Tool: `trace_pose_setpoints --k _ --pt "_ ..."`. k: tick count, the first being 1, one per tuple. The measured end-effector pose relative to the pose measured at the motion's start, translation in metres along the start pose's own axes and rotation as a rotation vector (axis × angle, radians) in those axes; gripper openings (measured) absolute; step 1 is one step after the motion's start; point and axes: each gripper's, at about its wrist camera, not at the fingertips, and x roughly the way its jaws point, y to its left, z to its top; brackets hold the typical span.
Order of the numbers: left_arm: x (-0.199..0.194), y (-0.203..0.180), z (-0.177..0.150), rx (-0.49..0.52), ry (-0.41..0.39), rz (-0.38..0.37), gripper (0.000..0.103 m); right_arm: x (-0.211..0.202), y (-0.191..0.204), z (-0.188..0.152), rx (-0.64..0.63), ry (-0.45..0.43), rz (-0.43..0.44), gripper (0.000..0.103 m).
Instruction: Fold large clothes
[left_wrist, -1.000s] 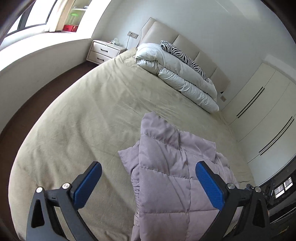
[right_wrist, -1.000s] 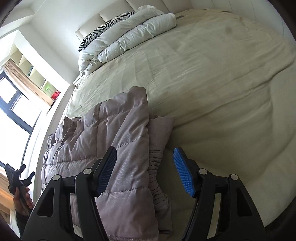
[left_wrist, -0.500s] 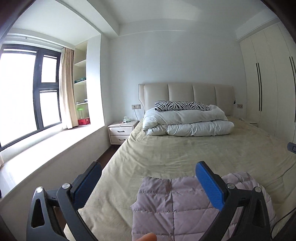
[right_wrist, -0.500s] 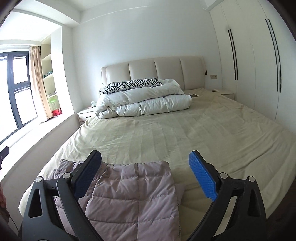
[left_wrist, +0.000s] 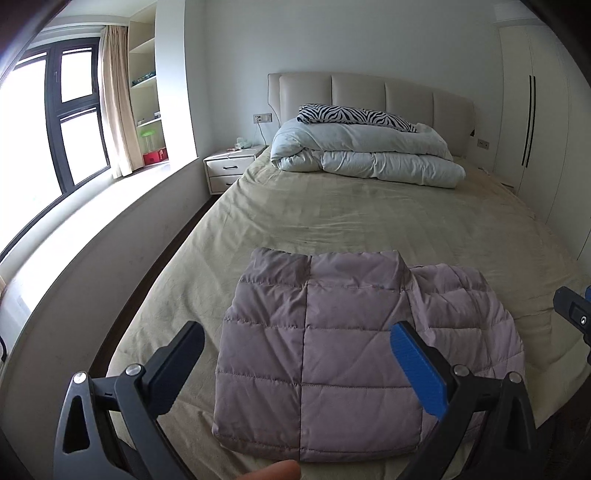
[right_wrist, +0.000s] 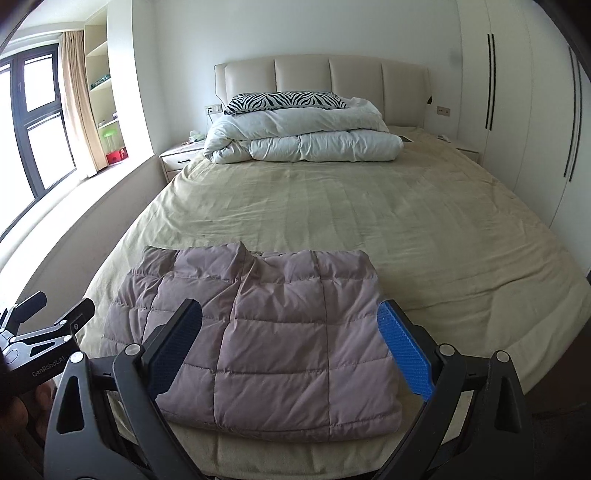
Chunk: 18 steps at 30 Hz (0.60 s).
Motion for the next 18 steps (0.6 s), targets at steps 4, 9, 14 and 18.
trace_pose_setpoints --k 4,9,14,18 --pt "0.005 0.001 -0.002 -0.001 0.011 0.018 0.103 0.009 0.014 -0.01 -0.044 0.024 -0.062 0.097" --pt "0.011 0.006 -0.004 -0.004 0.02 0.045 0.103 0.022 0.012 -0.012 -0.025 0.058 -0.071 0.097" --pt "0.017 0.007 -0.008 -0.01 0.044 0.056 0.103 0.033 0.014 -0.015 -0.014 0.102 -0.097 0.097" --pt "0.021 0.006 -0.01 -0.004 0.059 0.057 0.103 0.036 0.017 -0.017 -0.019 0.117 -0.091 0.097"
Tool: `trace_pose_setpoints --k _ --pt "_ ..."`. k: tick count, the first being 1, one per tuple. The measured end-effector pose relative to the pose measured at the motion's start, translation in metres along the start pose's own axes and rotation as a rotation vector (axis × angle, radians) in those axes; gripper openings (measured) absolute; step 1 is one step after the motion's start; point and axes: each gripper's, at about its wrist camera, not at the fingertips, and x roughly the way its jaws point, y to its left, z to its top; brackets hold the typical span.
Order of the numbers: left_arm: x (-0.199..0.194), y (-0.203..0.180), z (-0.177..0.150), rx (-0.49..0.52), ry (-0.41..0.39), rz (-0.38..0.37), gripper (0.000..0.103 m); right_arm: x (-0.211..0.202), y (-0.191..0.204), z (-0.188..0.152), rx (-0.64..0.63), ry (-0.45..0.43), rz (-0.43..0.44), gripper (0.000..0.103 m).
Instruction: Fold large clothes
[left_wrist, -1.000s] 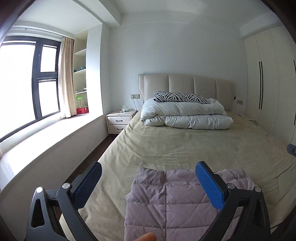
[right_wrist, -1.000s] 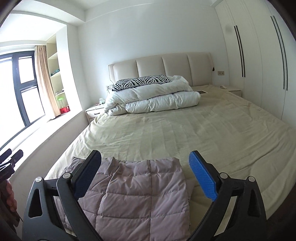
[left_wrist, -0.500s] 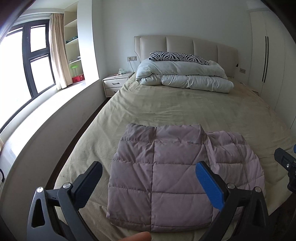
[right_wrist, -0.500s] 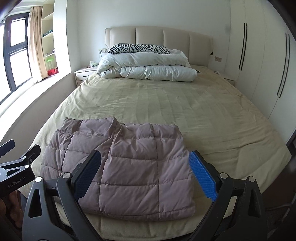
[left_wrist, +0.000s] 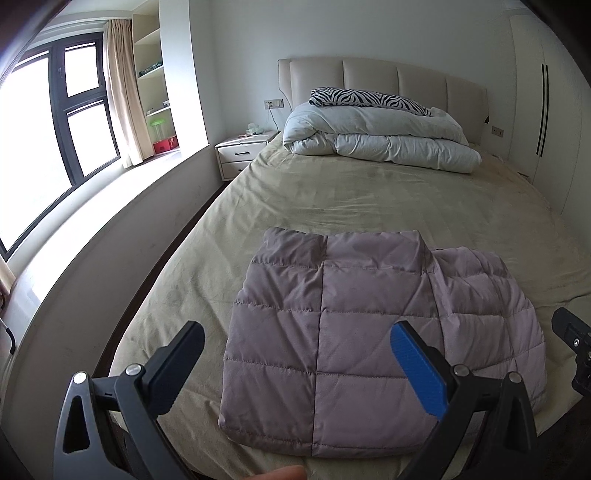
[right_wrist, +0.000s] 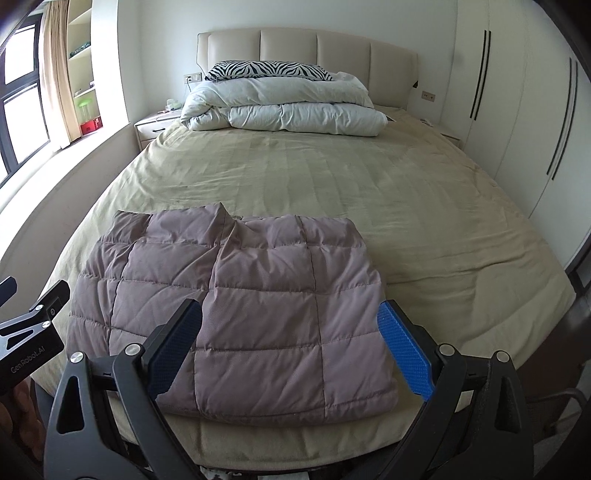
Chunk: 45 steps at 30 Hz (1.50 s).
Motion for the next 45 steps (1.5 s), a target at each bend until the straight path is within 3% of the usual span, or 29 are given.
trace_pose_setpoints --k 16,45 --pt "0.011 -0.002 -0.006 -0.001 0.053 -0.006 0.103 0.005 0.006 -0.001 -0.013 0.017 0.006 0.097" --pt "0.015 -0.001 -0.01 -0.002 0.065 -0.004 0.103 0.011 0.007 -0.005 -0.016 0.029 0.004 0.097"
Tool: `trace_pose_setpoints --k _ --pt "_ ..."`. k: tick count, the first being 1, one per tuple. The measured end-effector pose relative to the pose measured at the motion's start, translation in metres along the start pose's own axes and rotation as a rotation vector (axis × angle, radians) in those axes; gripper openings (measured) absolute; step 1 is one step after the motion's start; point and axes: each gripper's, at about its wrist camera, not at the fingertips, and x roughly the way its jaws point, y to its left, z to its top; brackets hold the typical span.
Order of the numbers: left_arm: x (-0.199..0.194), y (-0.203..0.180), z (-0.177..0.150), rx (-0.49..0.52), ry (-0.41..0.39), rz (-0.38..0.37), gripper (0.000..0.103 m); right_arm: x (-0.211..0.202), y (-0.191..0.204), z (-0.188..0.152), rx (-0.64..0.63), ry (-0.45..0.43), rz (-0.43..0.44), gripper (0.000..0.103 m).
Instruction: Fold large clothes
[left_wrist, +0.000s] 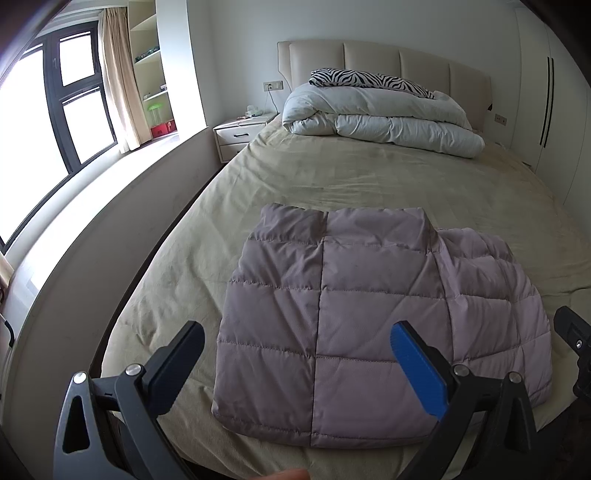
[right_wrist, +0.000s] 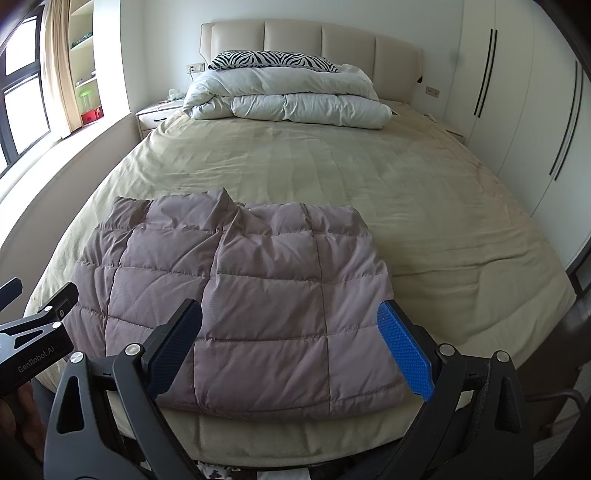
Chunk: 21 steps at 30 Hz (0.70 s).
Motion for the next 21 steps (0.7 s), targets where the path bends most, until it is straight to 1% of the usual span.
trace_pose_setpoints --k 21 --pt "-0.0002 0.0003 -0.0006 0.0 0.001 -0.001 0.103 0.0015 -0.0001 -0.0023 0.001 0.001 -0.002 0.097"
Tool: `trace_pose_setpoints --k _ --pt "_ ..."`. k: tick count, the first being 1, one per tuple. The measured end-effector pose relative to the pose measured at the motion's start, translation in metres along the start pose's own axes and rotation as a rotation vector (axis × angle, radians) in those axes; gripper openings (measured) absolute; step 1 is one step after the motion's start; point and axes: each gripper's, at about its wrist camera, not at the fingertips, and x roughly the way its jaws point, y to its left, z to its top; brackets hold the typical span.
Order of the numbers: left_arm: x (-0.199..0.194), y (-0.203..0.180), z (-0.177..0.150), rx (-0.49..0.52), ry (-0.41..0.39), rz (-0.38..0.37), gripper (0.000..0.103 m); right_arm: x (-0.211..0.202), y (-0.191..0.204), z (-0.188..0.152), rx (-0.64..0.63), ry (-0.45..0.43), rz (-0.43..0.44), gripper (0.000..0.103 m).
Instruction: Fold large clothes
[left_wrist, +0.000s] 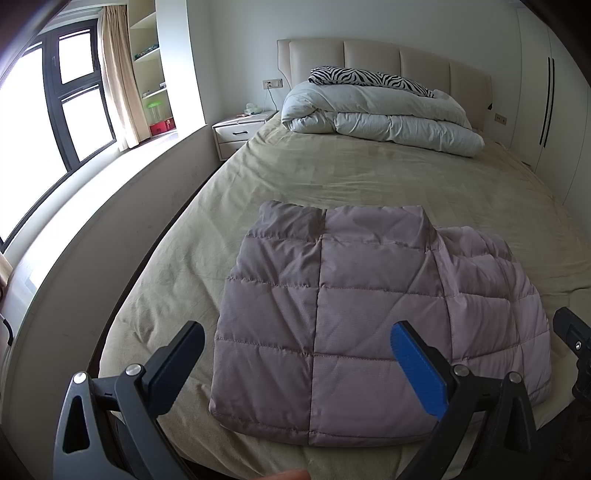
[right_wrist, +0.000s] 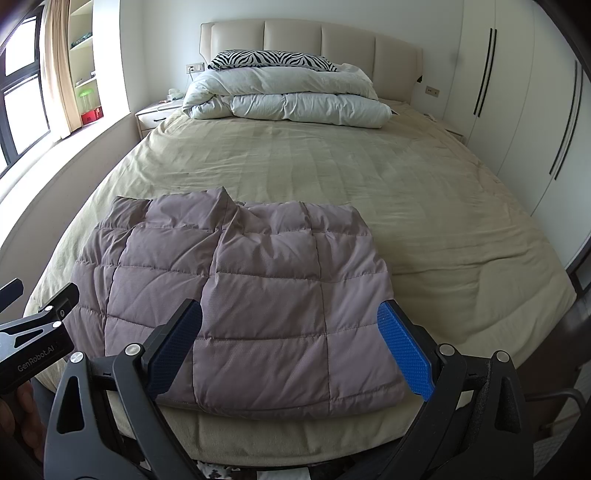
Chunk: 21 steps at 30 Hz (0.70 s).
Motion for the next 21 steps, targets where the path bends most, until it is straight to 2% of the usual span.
trace_pose_setpoints --k 21 --pt "0.0008 -0.0023 -0.0059 -0.007 0.017 -0.026 0.103 0.0014 0.0007 -0.0011 0.0 0.002 0.0 0.097"
